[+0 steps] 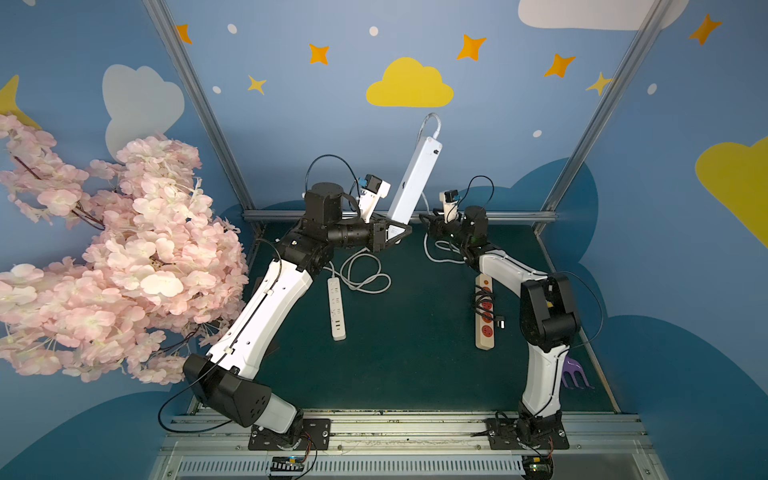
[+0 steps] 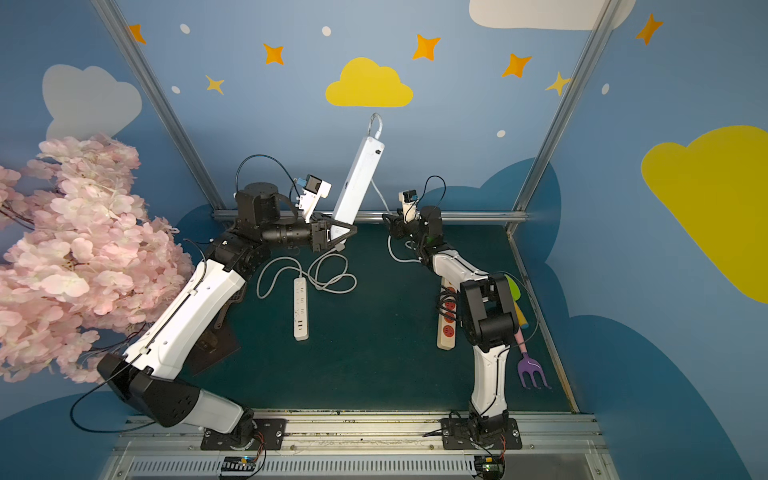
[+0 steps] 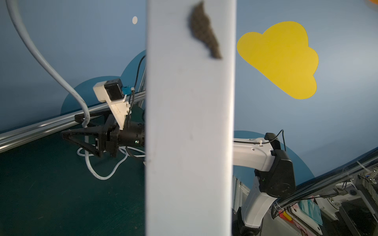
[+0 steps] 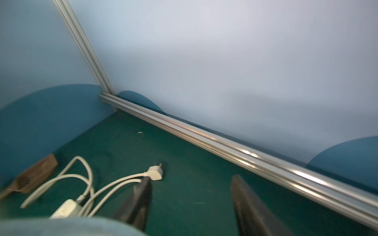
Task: Wrap the cord around the power strip
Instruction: Wrap the power cord around the power strip.
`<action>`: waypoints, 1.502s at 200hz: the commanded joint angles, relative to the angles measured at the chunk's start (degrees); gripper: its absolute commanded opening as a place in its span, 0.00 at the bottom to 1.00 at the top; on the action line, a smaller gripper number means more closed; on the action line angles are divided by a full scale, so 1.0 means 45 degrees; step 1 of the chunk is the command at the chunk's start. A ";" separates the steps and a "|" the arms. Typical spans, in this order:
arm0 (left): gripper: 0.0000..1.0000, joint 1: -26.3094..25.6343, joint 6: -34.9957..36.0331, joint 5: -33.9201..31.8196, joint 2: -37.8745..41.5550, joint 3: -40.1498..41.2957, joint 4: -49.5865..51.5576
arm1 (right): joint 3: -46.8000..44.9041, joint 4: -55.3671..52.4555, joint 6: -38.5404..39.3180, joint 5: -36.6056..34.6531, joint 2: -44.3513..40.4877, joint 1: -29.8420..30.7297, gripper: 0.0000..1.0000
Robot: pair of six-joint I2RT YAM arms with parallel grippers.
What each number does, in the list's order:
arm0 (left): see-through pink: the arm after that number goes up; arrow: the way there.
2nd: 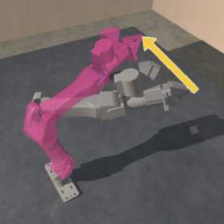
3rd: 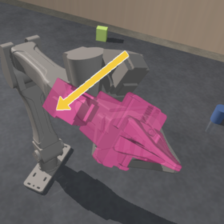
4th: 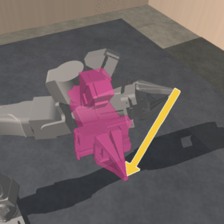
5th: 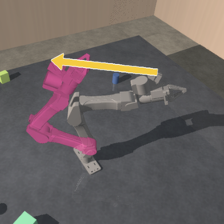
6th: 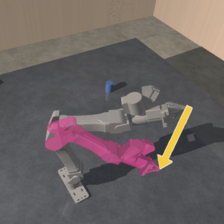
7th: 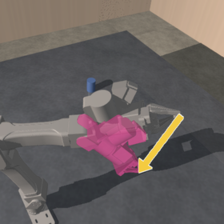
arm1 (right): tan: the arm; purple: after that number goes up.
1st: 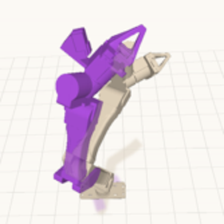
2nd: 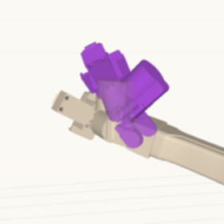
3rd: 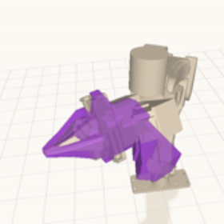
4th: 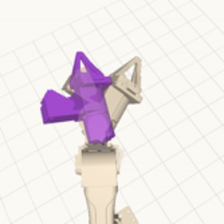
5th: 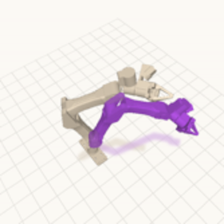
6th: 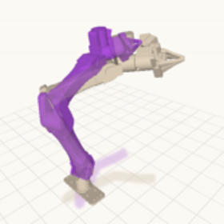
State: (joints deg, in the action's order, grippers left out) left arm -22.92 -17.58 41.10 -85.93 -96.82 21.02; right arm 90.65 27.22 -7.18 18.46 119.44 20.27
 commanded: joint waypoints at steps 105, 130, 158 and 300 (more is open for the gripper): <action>0.03 0.2455 0.4157 -0.4907 -0.3539 -0.4178 0.2886 | -0.5494 -0.3710 0.7413 -0.3615 -0.6046 0.3119 0.00; 0.03 0.2399 0.5418 -0.6263 -0.3987 -0.3800 0.3193 | -0.5331 -0.5955 1.0192 -0.4248 -0.7316 0.4184 0.00; 0.03 0.1694 0.7638 -0.7475 -0.4049 -0.2729 0.3435 | -0.4767 -0.7141 1.2466 -0.5079 -0.8466 0.5032 0.00; 0.03 -0.0687 1.3220 0.0355 0.0385 0.3583 0.5719 | 0.4169 -1.4629 1.2802 0.1273 -0.3884 0.0104 0.00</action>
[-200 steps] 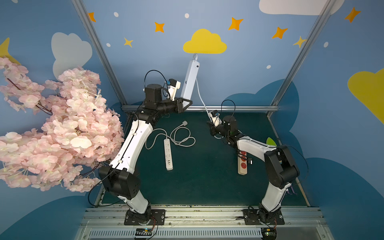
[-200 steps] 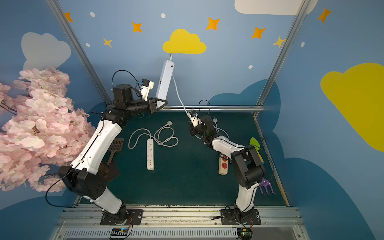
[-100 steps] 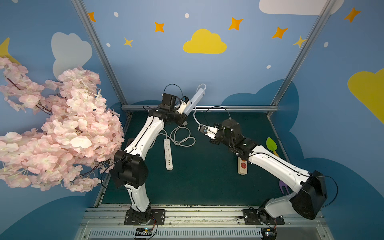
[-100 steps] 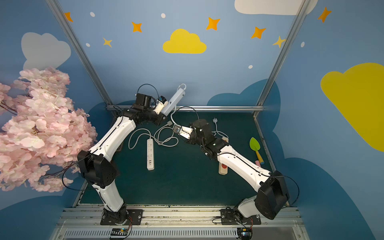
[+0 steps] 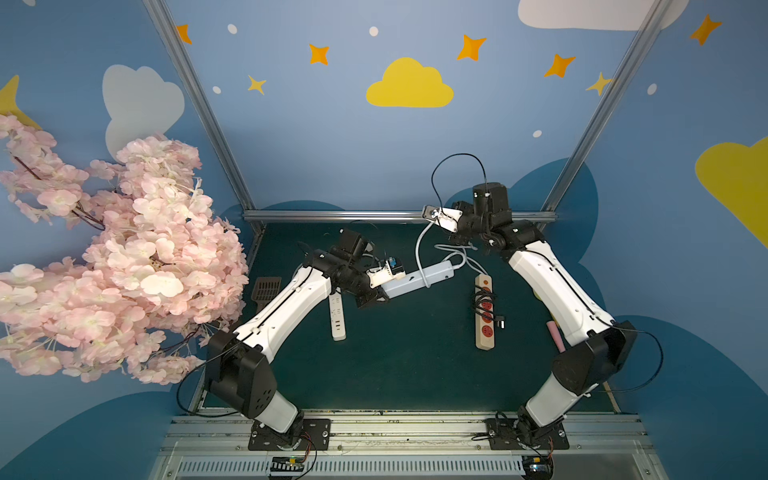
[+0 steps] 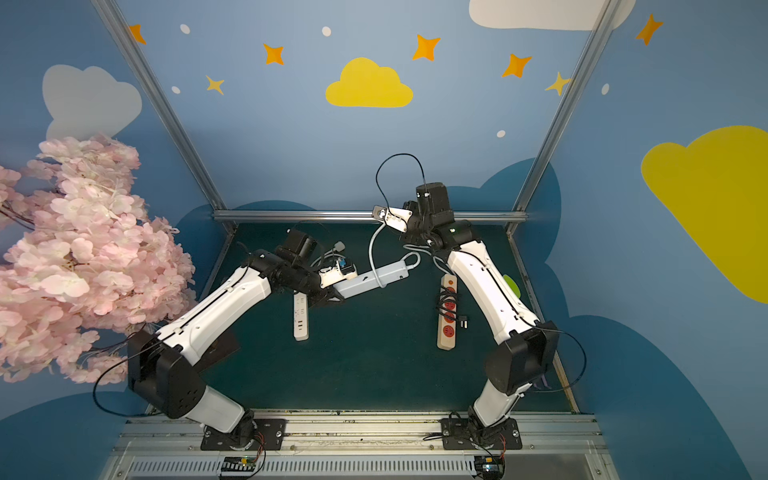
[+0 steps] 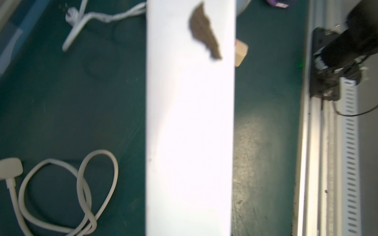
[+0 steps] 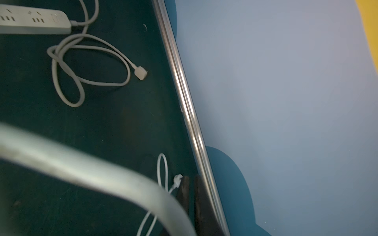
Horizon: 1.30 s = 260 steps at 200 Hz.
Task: Wrap the cord around the power strip
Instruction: Wrap the power cord around the power strip.
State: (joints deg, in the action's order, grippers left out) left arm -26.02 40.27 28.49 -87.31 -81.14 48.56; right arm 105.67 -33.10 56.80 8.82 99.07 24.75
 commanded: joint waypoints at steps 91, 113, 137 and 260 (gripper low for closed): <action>0.03 0.0073 -0.3875 0.4054 0.2232 0.1079 -0.6910 | -0.3371 0.7975 -1.0173 0.6449 0.1616 -0.2045 0.53; 0.02 0.0076 -0.4670 0.3833 0.2129 0.0752 -0.7247 | -0.4282 0.9931 -1.0916 0.5385 0.1817 -0.2049 0.59; 0.03 0.0069 -0.5427 0.3703 0.1974 0.0283 -0.7226 | -0.4525 1.1156 -1.1099 0.4756 0.2313 -0.2040 0.64; 0.03 0.1973 -0.9159 0.0704 -0.0576 -0.2755 -0.6973 | -0.7742 1.1398 -0.8420 0.0888 0.1320 0.0336 0.00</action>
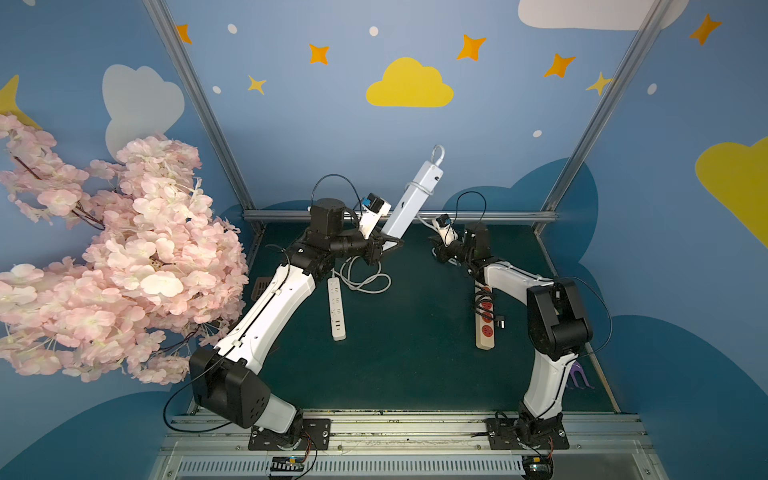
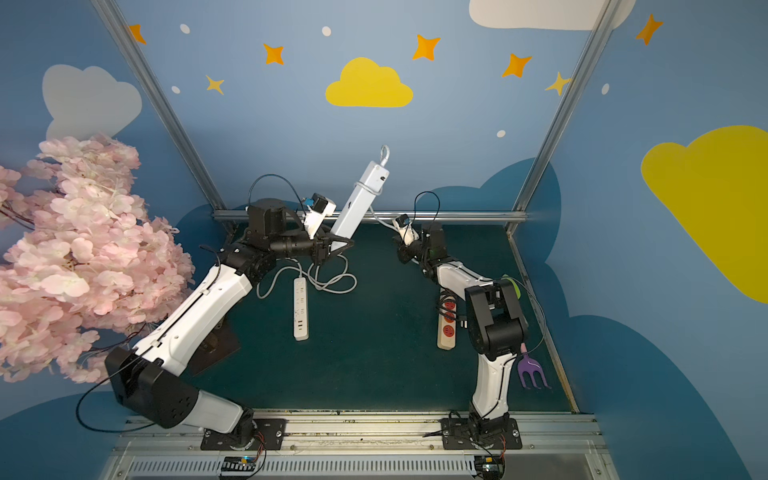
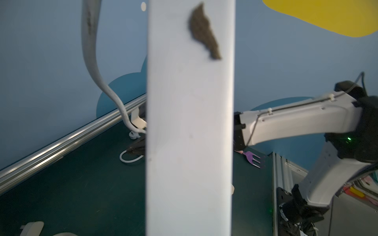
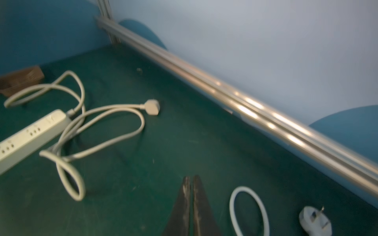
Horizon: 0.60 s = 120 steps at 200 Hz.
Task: Wrap the cord around the power strip
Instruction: Wrap the power cord around the power strip.
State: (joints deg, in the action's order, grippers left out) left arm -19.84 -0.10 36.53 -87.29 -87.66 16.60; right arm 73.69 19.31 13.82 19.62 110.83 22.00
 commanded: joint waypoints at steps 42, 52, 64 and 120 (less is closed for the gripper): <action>0.03 0.2201 0.2937 -0.3824 -0.2479 -0.3651 0.4101 | -0.2278 -0.1427 0.2513 -0.3376 -0.3291 0.2069 0.00; 0.03 0.2630 0.3473 -0.4122 -0.2899 -0.4169 0.5114 | -0.2486 -0.2082 0.3037 -0.3766 -0.3780 0.2188 0.00; 0.03 0.3070 0.3733 -0.4958 -0.3311 -0.4529 0.5709 | -0.2633 -0.2841 0.3642 -0.4403 -0.4360 0.2324 0.00; 0.03 0.2902 0.4214 -0.7442 -0.4241 -0.4827 0.6529 | -0.2769 -0.3342 0.5695 -0.4643 -0.6788 0.3628 0.00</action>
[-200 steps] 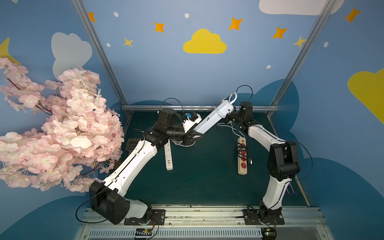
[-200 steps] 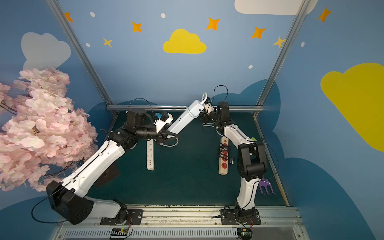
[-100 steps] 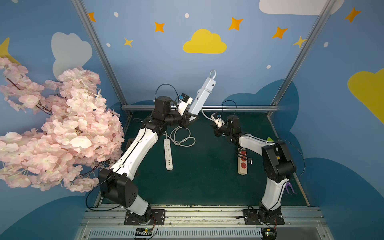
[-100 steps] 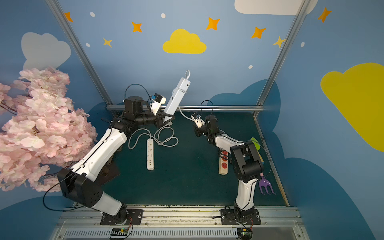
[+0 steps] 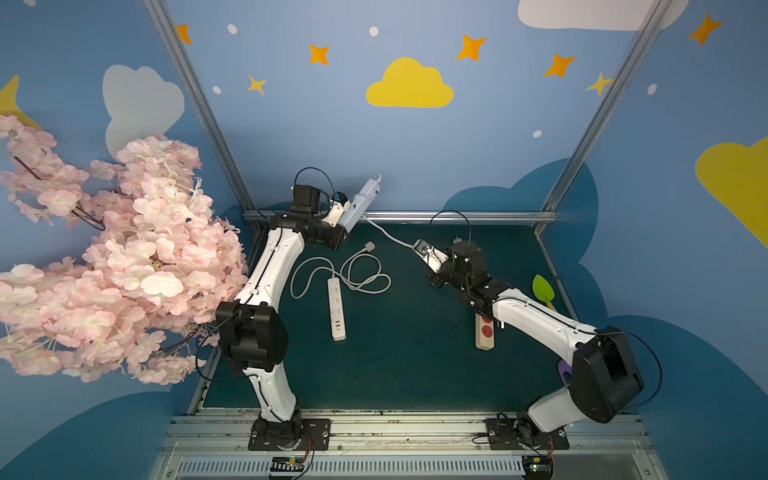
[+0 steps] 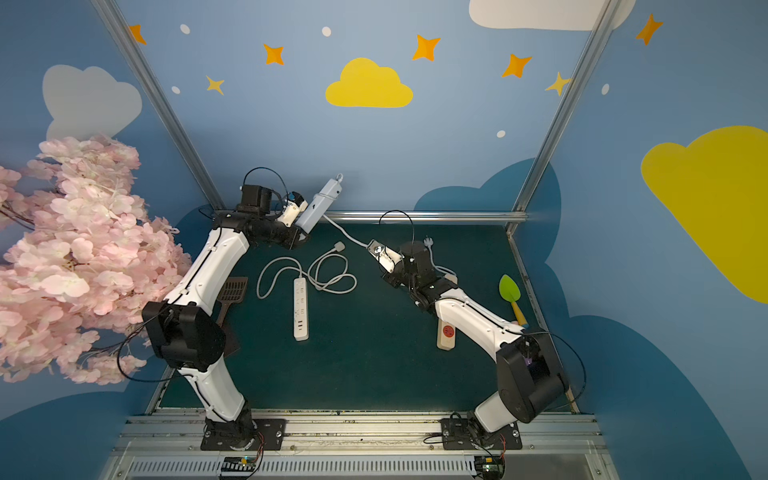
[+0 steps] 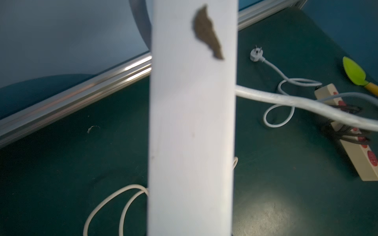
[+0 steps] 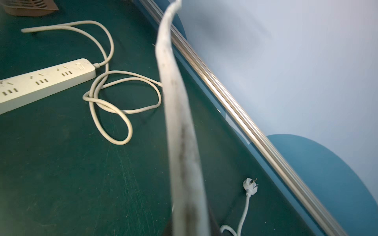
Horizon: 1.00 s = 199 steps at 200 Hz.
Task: Wrap the cord around the power strip
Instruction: Wrap the power cord around the power strip.
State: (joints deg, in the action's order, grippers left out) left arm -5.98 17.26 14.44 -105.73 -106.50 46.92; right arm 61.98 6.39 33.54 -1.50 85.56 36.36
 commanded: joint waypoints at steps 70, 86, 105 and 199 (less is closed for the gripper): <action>0.03 -0.3736 0.3506 -0.0688 0.0155 0.1546 0.3375 | 0.6358 -0.4801 0.3538 0.1279 0.1129 -0.1142 0.00; 0.03 -0.4297 0.4487 0.1019 0.0897 0.2533 0.3536 | 0.7692 -0.5574 0.3547 0.2147 0.1970 -0.1772 0.00; 0.03 -0.4723 0.5345 0.2545 0.1515 0.3181 0.3655 | 0.8942 -0.6151 0.3400 0.3198 0.3047 -0.2475 0.00; 0.03 -0.4468 0.4238 0.8961 0.4192 0.3482 0.1108 | 1.1475 -0.4641 -0.2224 0.9862 0.7100 -0.4584 0.11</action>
State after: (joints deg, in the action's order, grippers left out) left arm -25.26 36.32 41.89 -92.55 -92.03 59.42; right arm 115.26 -24.49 36.69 36.23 116.11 16.51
